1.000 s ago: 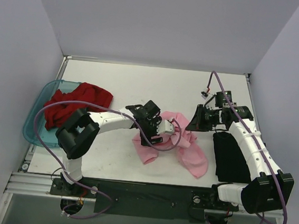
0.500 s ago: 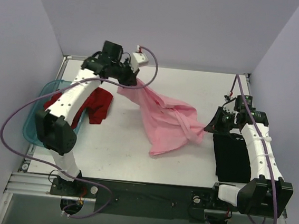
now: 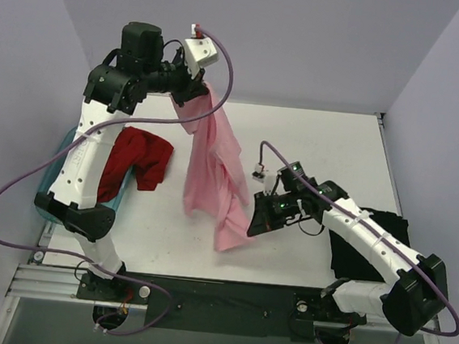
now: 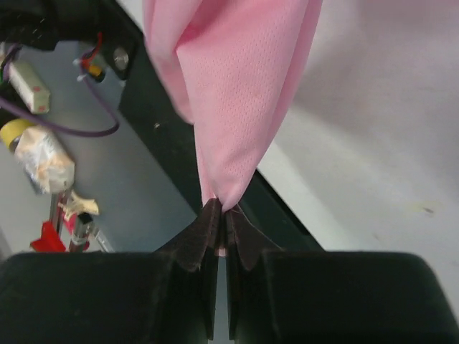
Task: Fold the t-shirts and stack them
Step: Flatten out the tshirt
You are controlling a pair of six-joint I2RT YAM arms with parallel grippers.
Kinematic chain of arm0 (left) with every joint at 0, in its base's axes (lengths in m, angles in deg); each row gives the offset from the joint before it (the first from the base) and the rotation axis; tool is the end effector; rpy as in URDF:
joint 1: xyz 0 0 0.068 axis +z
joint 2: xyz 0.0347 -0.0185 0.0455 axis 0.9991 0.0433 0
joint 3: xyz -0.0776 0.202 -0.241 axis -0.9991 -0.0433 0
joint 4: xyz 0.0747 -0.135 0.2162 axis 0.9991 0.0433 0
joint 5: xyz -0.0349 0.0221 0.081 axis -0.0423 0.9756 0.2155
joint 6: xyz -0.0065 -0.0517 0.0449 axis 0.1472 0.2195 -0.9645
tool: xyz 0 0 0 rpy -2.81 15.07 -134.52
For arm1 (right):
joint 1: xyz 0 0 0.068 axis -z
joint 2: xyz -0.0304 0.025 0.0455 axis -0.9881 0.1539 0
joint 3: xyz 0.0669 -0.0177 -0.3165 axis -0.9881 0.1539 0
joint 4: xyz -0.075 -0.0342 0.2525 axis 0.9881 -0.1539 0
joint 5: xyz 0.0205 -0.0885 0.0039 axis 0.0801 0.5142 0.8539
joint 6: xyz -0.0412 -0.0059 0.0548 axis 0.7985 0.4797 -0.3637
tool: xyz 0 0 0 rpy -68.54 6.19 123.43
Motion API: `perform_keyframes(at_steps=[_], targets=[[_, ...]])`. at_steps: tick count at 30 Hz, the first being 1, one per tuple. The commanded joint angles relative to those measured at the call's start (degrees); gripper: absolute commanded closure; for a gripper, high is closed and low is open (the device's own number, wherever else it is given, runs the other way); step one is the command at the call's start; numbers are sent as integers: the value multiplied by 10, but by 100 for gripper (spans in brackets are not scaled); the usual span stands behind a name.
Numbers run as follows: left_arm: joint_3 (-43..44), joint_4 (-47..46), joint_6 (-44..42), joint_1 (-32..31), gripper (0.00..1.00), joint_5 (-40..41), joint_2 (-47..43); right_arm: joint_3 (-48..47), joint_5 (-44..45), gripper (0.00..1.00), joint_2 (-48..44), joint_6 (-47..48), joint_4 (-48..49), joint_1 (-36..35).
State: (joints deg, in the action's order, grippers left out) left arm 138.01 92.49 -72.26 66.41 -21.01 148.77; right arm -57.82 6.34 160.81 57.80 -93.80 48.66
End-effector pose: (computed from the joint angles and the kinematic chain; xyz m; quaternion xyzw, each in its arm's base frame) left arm 0.3226 -0.1544 0.5596 0.4568 0.6921 -0.1943 0.5239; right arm 0.1980 0.1679 0.3150 -0.2502 0.8518 0.4235 0.1803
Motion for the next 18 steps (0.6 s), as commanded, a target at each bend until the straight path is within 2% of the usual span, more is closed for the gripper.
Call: perform_keyframes(at_steps=[1, 3, 4, 6, 8, 9, 10, 11, 12, 13, 15, 18], targets=[[16, -31, -5, -38, 97, 12, 49, 35, -66, 99, -25, -75, 133, -56], [-8, -39, -32, -67, 96, -3, 66, 58, -25, 78, -30, -91, 134, -35], [-17, -39, -42, -88, 95, -29, 79, 66, -8, 63, -33, -96, 131, -15], [-45, -55, -52, -117, 92, -43, 105, 92, 10, 52, -43, -115, 129, 23], [-58, -68, -45, -145, 84, -43, 141, 108, 66, 46, -64, -122, 114, 46], [-60, -76, -33, -151, 64, -41, 153, 111, 90, 42, -79, -119, 98, 46], [-60, -78, -25, -161, 53, -35, 177, 108, 143, 40, -85, -115, 90, 44], [-57, -93, -4, -162, 38, -27, 187, 105, 189, 39, -95, -113, 75, 38], [-53, -100, 20, -163, 30, -9, 204, 104, 207, 38, -98, -111, 66, 33], [-42, -108, 31, -160, 17, 0, 211, 99, 253, 38, -105, -111, 57, 15], [-20, -110, 56, -150, 14, 43, 218, 95, 327, 37, -105, -111, 43, -25], [-19, -90, 79, -123, 12, 55, 195, 97, 369, 37, -85, -138, 40, -52]])
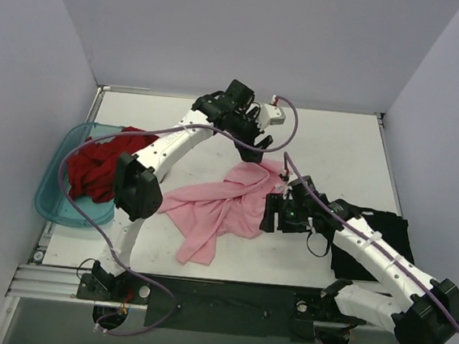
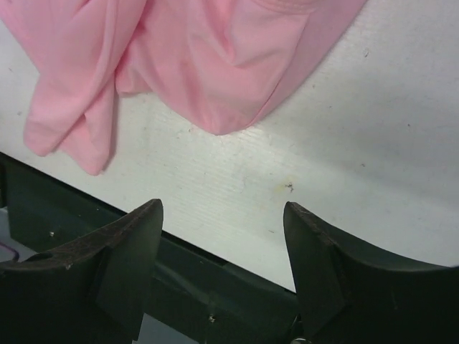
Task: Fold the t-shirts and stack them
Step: Flatten out the tshirt
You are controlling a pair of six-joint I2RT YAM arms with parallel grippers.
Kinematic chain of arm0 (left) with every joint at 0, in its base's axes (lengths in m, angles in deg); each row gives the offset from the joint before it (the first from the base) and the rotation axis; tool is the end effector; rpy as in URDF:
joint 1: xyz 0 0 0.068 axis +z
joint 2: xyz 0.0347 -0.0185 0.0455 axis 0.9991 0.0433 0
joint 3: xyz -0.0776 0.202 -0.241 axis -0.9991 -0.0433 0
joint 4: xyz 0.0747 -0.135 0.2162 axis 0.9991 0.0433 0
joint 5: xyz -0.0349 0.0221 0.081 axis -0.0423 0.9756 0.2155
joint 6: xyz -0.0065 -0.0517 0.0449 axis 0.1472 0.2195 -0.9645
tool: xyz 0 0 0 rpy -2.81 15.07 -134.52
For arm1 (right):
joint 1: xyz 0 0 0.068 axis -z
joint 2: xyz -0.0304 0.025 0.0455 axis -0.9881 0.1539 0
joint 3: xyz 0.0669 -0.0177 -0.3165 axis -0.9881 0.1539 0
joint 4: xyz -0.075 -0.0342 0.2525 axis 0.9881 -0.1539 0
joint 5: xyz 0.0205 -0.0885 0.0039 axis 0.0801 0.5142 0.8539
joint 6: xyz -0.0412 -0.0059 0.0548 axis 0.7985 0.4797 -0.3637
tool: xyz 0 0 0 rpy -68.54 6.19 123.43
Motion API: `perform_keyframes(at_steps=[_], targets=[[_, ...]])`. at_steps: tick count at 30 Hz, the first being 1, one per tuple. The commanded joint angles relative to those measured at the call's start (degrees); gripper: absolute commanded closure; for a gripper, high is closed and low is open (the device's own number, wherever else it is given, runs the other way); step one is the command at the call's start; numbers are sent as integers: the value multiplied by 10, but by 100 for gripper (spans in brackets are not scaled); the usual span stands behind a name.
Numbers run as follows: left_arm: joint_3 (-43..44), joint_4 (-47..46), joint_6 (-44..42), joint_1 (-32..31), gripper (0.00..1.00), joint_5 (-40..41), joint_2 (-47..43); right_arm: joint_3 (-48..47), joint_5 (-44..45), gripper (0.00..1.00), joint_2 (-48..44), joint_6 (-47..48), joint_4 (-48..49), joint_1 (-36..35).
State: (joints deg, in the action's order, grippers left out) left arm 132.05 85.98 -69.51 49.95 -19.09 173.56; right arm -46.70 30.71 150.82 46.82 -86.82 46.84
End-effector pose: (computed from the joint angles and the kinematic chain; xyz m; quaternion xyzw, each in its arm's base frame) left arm 0.3983 -0.3395 0.3522 0.5370 0.7411 -0.2660 0.3027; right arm 0.1757 0.1373 0.2898 -0.1159 0.9009 0.3050 0.2862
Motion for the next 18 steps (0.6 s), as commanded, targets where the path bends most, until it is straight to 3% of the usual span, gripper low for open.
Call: perform_keyframes(at_steps=[1, 6, 9, 10, 13, 17, 18], targets=[[31, -21, 56, 56, 12, 32, -63, -12, 130, 36, 33, -34, -29, -37], [-134, -7, 56, 109, 12, 3, -206, -24, 148, 34, 94, -75, 0, -38], [-258, 4, 36, 113, 16, 20, -315, -35, 140, 42, 138, -78, 38, -35], [-313, 13, 31, 109, 21, 23, -335, -41, 115, 46, 149, -78, 63, -26], [-453, 47, 15, 81, 34, 33, -404, -49, 63, 53, 209, -92, 105, -4], [-582, 64, -23, 1, 35, 116, -460, -53, 21, 64, 281, -106, 111, 36], [-597, 67, -30, -20, 34, 122, -464, -58, 13, 74, 297, -104, 102, 48]])
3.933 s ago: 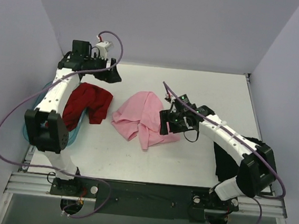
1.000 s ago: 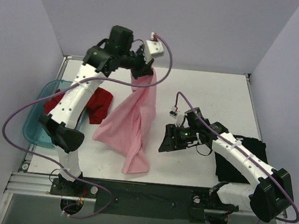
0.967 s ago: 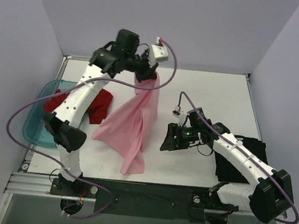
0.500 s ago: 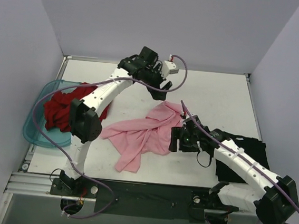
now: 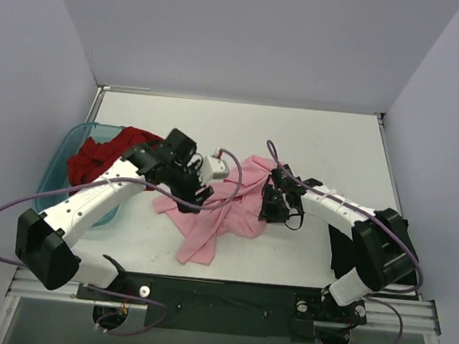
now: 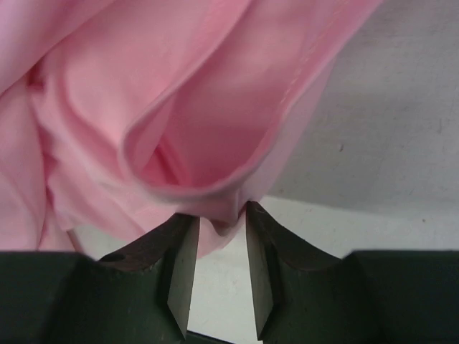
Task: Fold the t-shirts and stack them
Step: Flatten out the tshirt
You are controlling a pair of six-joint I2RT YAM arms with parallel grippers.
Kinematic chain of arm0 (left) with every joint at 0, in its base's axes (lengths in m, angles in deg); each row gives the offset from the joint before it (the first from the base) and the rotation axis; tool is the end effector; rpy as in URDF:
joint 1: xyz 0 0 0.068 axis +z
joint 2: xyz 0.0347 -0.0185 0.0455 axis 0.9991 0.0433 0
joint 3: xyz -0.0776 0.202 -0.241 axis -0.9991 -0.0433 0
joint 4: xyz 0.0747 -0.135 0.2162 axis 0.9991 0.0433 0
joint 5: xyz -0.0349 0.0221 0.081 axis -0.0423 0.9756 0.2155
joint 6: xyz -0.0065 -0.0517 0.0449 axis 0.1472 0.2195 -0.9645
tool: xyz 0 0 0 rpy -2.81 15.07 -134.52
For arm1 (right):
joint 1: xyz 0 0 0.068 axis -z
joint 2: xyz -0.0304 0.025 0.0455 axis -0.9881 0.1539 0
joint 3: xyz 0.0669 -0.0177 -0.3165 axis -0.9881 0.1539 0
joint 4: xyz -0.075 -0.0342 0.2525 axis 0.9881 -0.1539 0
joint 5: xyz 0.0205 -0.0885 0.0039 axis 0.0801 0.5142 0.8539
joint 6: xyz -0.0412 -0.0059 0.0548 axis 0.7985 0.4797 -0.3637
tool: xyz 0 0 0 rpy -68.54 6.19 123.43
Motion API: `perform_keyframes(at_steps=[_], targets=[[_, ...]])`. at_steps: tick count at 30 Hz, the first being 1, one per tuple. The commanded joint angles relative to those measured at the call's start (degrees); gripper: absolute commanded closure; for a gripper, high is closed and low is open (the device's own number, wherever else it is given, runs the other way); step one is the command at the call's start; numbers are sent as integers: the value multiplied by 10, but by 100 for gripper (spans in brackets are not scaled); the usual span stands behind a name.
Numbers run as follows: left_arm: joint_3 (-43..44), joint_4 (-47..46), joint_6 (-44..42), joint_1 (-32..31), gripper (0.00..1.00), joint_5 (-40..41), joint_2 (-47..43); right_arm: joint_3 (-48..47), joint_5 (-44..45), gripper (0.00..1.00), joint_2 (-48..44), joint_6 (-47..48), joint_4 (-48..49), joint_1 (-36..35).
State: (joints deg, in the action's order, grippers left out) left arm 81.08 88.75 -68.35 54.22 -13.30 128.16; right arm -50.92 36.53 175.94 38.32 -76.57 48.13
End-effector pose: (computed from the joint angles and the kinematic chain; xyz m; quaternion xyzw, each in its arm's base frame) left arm 0.2187 -0.1690 0.3631 0.4898 0.8085 -0.2100 0.2498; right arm 0.2596 0.1793 0.2191 -0.0107 0.9454 0.2393 0.2209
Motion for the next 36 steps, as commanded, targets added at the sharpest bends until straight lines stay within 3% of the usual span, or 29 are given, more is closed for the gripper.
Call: perform_keyframes(at_steps=[1, 2, 3, 10, 14, 15, 21, 25, 28, 32, 36], targets=[[-116, 34, -41, -69, 31, 64, -17, -20, -47, 80, 50, -13, -7, 39], [-129, 28, -34, -81, 31, 64, -17, -24, -49, 94, 50, -8, -11, 45], [-144, 10, -18, -88, 29, 63, -15, -32, -46, 100, 46, 1, -18, 46], [-175, -67, 29, -182, 28, 113, 67, -54, -8, 100, -15, 10, -62, 69], [-180, -94, 51, -222, 49, 152, 126, -57, -5, 100, -23, 6, -72, 72], [-182, -97, 52, -223, 50, 159, 134, -57, -1, 100, -28, 6, -74, 72], [-182, -107, 63, -223, 52, 261, 161, -54, 18, 100, -50, 13, -90, 76], [-185, -97, 60, -223, 67, 269, 160, -53, 23, 100, -79, 26, -102, 96], [-166, -61, 49, -222, 93, 270, 143, -63, 17, 100, -102, 39, -118, 130], [-115, -12, 25, -173, 100, 277, 118, -94, -8, 100, -142, 66, -138, 188], [-61, 0, -5, -95, 100, 284, 83, -147, -42, 100, -190, 96, -166, 247]])
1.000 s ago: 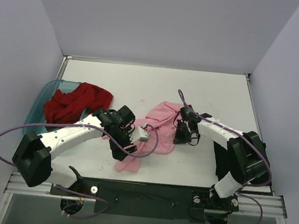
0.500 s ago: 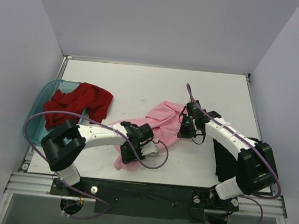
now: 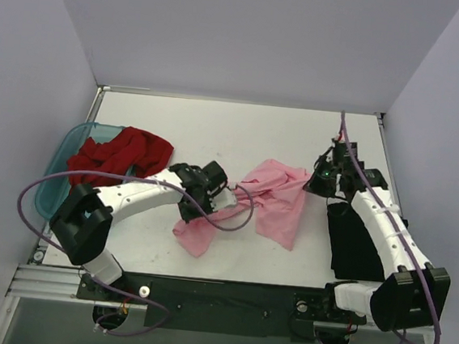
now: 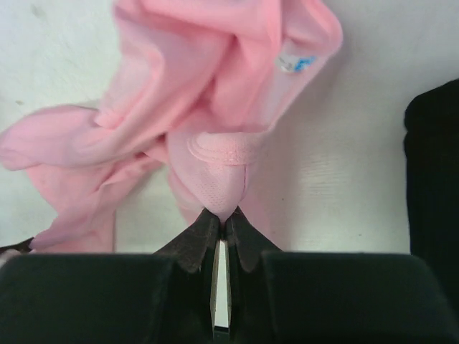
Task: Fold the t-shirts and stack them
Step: Flatten out the tshirt
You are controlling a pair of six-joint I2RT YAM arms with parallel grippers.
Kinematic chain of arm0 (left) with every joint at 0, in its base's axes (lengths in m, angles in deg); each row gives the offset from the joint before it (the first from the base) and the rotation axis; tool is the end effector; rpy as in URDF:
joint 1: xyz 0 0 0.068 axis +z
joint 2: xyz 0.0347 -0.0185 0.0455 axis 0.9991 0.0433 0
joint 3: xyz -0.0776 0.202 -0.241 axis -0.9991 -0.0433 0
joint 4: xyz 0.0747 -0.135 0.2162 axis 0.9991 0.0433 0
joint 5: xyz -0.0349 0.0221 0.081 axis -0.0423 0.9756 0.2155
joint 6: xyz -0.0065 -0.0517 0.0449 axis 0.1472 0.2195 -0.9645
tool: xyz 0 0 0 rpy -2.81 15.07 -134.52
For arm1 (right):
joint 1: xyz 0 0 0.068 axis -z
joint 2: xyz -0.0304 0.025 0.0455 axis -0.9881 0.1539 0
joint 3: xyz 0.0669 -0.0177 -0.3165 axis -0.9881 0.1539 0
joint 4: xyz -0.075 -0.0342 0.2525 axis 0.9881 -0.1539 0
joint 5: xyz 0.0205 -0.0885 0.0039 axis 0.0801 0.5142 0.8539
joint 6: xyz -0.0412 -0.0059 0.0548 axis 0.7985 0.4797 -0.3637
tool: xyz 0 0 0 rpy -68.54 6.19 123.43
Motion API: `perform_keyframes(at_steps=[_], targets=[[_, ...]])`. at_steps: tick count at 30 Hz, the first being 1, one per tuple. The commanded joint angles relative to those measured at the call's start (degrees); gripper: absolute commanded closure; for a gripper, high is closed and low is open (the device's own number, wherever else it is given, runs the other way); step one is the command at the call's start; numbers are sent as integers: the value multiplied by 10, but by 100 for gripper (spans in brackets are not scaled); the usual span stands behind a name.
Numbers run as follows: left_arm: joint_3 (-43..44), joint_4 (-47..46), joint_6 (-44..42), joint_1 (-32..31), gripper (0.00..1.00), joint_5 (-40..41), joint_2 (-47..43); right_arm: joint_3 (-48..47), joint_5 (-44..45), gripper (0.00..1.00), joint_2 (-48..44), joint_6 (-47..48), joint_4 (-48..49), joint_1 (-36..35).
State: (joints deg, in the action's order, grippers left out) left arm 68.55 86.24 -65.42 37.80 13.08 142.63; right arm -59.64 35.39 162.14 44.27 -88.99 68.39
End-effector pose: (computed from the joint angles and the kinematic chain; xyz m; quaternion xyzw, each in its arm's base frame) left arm 0.1962 -0.2255 0.2276 0.5666 0.8208 0.0180 0.0701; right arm 0.2715 0.0717 0.3190 0.0922 0.9089 0.2181 0.3434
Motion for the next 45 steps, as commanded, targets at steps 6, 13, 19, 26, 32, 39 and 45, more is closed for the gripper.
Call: perform_keyframes(at_steps=[6, 13, 19, 26, 32, 39, 45], targets=[[153, 49, -87, 137, 100, 8, -108, -135, -72, 100, -97, 68, -81, 97], [393, 73, -148, 210, 100, 86, -100, -304, -154, 100, -110, 83, -136, 166], [544, 138, -168, 241, 100, 106, -107, -411, -149, 100, -147, 98, -194, 229], [574, 83, -172, 250, 100, 138, -89, -410, -182, 100, -134, 66, -125, 229], [641, -18, -203, 262, 100, 147, 5, -448, -251, 100, -5, -16, 30, 229], [820, -148, -224, 315, 100, 156, 159, -730, -273, 100, 288, -131, 98, 226], [896, -286, -266, 337, 100, 166, 245, -868, -295, 100, 418, -269, 264, 237]])
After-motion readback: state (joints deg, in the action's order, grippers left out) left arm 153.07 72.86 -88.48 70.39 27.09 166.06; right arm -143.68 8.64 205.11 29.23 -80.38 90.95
